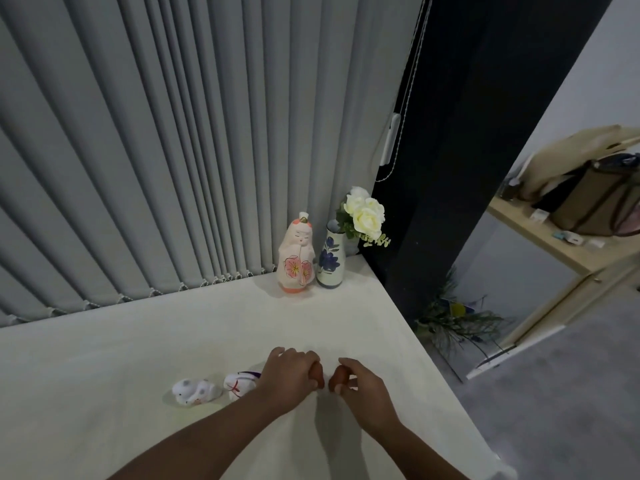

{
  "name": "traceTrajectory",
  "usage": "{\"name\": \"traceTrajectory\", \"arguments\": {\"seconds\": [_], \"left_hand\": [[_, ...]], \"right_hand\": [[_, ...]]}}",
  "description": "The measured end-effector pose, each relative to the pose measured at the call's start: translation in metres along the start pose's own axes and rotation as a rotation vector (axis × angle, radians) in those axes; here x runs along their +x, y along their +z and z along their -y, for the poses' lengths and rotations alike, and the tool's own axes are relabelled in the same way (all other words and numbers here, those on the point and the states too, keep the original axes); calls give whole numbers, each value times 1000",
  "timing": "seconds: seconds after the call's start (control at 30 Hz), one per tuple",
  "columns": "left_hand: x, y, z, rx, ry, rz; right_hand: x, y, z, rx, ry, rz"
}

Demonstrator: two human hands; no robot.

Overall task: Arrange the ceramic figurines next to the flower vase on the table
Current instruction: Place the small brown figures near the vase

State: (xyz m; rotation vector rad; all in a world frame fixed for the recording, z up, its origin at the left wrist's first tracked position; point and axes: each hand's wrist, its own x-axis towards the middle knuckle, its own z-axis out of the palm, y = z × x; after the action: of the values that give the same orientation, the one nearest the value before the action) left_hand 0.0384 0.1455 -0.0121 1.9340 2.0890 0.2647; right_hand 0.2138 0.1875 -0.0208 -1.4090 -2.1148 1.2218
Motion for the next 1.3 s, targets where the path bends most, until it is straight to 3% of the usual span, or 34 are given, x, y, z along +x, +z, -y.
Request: {"name": "traceTrajectory", "arguments": {"seconds": [0.33,0.67,0.9,1.3], "left_hand": [[65,-20,-24,-56,-90,-98],[128,-27,-29,13,-174,-31],[154,-21,-27,16,-185,49],[170,-3,-26,-66,-204,38]], "right_hand": [[73,-58,-1,49,-80,14],[147,-88,0,-19,-123,-6],[180,-84,-9,-66,-54,58],[194,-87,-31,-121,31,88]]}}
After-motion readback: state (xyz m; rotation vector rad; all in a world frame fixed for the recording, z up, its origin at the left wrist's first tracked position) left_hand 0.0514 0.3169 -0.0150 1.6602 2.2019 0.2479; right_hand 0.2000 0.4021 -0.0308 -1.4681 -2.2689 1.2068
